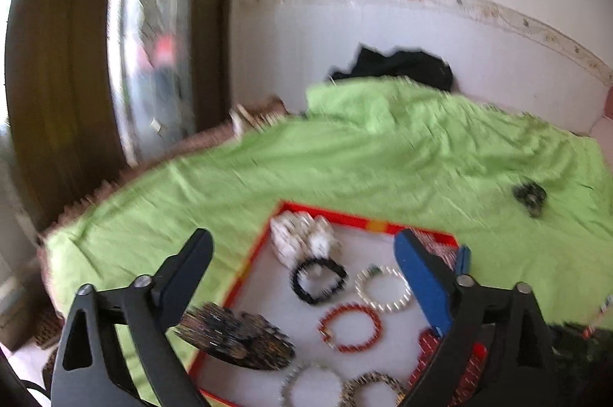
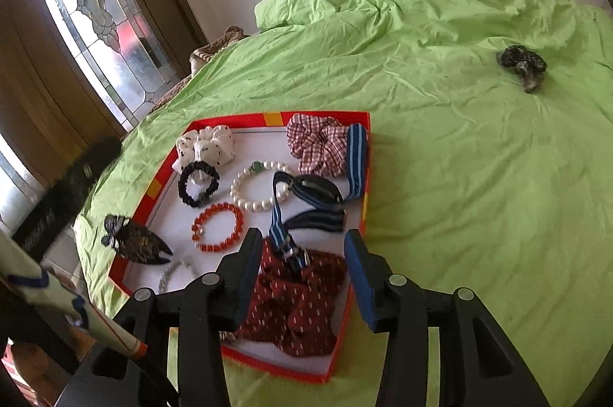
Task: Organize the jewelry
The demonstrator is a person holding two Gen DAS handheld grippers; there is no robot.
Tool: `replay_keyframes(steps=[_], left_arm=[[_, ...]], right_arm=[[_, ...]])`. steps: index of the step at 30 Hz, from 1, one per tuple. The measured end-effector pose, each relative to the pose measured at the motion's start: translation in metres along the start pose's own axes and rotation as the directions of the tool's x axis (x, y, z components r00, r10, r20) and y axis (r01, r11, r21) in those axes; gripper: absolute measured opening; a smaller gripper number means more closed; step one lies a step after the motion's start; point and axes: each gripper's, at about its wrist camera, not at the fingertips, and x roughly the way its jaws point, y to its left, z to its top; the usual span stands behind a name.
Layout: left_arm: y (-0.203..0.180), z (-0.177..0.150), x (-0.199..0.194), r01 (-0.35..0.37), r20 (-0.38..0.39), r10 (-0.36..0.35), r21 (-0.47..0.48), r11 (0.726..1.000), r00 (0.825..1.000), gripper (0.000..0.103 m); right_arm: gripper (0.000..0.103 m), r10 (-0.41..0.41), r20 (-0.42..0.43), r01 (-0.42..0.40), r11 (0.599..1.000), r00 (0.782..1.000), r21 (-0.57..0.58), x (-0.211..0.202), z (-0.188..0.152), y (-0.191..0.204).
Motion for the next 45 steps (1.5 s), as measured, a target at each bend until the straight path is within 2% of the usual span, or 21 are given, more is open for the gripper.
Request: replay_keyframes(steps=[1, 3, 5, 7, 12, 15, 25, 33, 45], left_arm=[[0.0, 0.001, -0.007, -0.027, 0.039, 0.027, -0.001, 1.0, 0.999, 0.103], [0.0, 0.002, -0.022, -0.066, 0.122, 0.066, -0.008, 0.998, 0.99, 0.103], [-0.001, 0.003, -0.03, -0.083, 0.144, 0.083, -0.008, 0.997, 0.986, 0.103], [-0.002, 0.004, -0.036, -0.085, 0.132, 0.086, -0.015, 0.996, 0.987, 0.103], [0.0, -0.004, -0.057, -0.03, 0.118, 0.038, -0.072, 0.997, 0.992, 0.103], [0.001, -0.017, -0.069, -0.049, 0.12, 0.056, -0.062, 0.997, 0.991, 0.103], [0.015, -0.05, -0.083, -0.051, 0.001, 0.051, 0.008, 0.999, 0.999, 0.103], [0.032, -0.067, -0.082, -0.003, -0.065, 0.002, -0.003, 1.0, 0.998, 0.103], [0.029, -0.076, -0.074, 0.047, -0.111, -0.047, 0.002, 0.999, 0.993, 0.103]], right_arm=[[0.049, -0.005, 0.005, 0.005, 1.0, 1.0, -0.001, -0.003, -0.003, 0.0], [0.05, -0.018, 0.021, 0.018, 1.0, 1.0, -0.008, -0.01, -0.012, -0.002], [0.05, -0.035, 0.031, 0.036, 0.999, 0.999, -0.015, -0.016, -0.02, -0.003], [0.05, -0.055, 0.044, 0.056, 0.998, 0.998, -0.019, -0.023, -0.03, -0.005], [0.051, -0.116, 0.079, 0.119, 0.992, 0.99, -0.032, -0.043, -0.053, -0.011], [0.057, -0.15, 0.102, 0.154, 0.988, 0.983, -0.03, -0.055, -0.065, -0.012], [0.063, -0.235, 0.133, 0.248, 0.965, 0.963, -0.087, -0.067, -0.087, 0.006], [0.073, -0.332, 0.176, 0.353, 0.93, 0.927, -0.105, -0.077, -0.098, 0.03], [0.075, -0.375, 0.15, 0.391, 0.916, 0.915, -0.095, -0.073, -0.103, 0.033]])
